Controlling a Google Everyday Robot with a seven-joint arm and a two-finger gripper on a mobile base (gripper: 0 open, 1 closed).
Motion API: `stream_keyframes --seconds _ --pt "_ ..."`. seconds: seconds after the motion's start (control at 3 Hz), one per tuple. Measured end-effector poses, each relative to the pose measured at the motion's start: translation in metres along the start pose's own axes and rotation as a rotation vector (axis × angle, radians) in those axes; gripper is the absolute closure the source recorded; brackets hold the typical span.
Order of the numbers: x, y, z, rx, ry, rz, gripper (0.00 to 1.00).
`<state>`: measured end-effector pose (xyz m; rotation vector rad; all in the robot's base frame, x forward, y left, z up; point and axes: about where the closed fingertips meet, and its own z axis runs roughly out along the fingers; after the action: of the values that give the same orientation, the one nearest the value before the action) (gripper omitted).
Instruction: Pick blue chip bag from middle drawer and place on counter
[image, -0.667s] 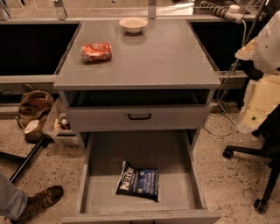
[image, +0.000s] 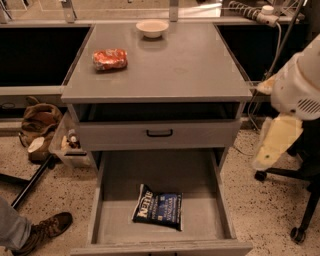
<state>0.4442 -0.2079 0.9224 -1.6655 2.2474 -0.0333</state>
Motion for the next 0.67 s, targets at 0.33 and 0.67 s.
stream_keyframes --seconds 0.33,0.67 --pt "-0.005 0.020 0.075 -0.062 -0.053 0.018 0.00" --pt "-0.014 0.045 0.145 -0.155 -0.126 0.036 0.00"
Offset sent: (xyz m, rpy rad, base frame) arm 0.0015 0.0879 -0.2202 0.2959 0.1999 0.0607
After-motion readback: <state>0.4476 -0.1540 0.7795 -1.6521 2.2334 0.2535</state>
